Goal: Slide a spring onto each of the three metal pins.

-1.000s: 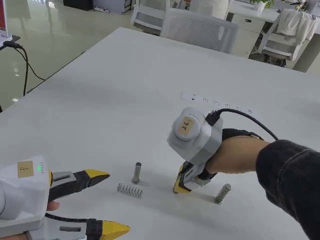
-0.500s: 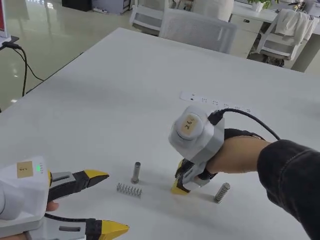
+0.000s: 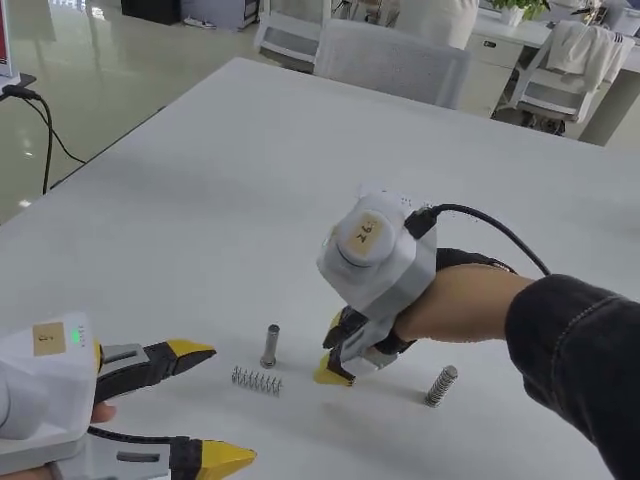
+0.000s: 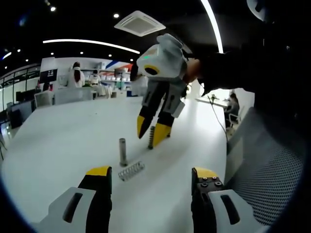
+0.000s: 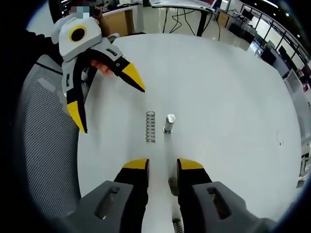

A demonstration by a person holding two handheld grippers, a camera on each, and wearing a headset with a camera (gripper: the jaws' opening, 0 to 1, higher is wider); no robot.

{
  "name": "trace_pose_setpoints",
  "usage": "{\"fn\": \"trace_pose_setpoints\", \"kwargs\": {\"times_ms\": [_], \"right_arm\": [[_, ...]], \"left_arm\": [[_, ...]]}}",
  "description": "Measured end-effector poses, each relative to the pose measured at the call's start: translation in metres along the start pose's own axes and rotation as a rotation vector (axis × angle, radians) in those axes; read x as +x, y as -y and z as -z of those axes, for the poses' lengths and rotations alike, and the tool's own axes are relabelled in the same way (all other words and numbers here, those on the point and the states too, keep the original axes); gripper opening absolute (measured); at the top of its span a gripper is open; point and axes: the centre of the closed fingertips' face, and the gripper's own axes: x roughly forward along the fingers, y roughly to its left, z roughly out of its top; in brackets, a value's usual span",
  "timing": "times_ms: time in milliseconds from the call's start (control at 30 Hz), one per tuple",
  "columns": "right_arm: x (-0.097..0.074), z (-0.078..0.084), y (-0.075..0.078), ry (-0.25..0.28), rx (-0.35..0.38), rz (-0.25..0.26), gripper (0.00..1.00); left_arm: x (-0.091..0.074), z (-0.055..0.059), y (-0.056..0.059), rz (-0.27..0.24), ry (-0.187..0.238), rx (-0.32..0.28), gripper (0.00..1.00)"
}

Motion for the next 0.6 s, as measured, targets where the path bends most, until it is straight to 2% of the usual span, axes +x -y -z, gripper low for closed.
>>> {"fn": "trace_pose_setpoints", "kwargs": {"times_ms": [267,600], "right_arm": [[0.011,-0.012,-0.012,0.012,-0.017,-0.022,0.18],[0.025,-0.018,-0.015,0.021,-0.009,-0.037,0.15]], "left_arm": [[0.0,0.0,0.001,0.001,-0.003,0.002,0.62],[-0.001,0.001,0.0,-0.001,-0.01,0.001,0.61]]}}
